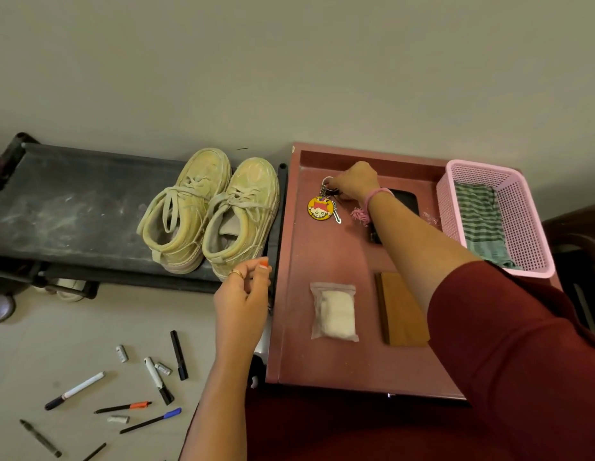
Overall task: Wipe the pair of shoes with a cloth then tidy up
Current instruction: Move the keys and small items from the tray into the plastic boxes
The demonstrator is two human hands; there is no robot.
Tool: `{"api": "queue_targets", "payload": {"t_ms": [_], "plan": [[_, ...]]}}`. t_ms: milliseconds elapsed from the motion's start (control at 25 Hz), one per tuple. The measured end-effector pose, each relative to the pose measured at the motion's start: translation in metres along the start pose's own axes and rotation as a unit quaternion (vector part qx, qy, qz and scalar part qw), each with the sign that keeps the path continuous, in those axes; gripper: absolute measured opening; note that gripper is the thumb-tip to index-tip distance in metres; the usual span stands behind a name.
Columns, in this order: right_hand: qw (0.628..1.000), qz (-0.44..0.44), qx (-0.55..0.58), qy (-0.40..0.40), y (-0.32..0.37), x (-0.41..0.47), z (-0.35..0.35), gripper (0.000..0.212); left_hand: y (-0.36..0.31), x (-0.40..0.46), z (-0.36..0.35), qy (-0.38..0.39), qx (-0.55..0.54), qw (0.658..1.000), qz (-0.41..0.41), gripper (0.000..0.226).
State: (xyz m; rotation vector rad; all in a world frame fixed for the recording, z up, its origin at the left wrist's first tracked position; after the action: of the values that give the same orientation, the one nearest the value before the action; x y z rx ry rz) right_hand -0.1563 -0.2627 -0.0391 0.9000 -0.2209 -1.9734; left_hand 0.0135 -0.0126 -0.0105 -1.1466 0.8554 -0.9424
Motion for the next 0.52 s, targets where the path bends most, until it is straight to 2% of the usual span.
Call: {"api": "queue_targets", "payload": {"t_ms": [120, 280, 520], "plan": [[0.999, 0.011, -0.040, 0.010, -0.001, 0.000, -0.001, 0.034, 0.000, -0.001, 0.000, 0.001, 0.015, 1.000, -0.010, 0.017], [0.999, 0.033, 0.007, 0.014, -0.010, -0.005, 0.002, 0.035, -0.001, -0.001, -0.003, 0.004, 0.021, 1.000, -0.014, 0.017], [0.991, 0.135, 0.004, 0.008, -0.017, -0.036, 0.026, 0.007, -0.001, -0.004, -0.005, -0.001, 0.039, 0.999, -0.018, 0.015]]}}
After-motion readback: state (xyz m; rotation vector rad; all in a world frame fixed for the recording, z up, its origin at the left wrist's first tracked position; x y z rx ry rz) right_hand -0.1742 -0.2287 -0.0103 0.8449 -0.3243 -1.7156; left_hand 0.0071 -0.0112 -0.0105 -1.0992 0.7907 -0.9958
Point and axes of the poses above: each hand's wrist, its own x-axis towards the middle knuckle, its own z-axis out of the back of the hand, y = z × x, the point moved 1 cm from there along x, towards the middle knuckle, and after that the axes turned 13 degrees about -z, right-handed, at the moved point
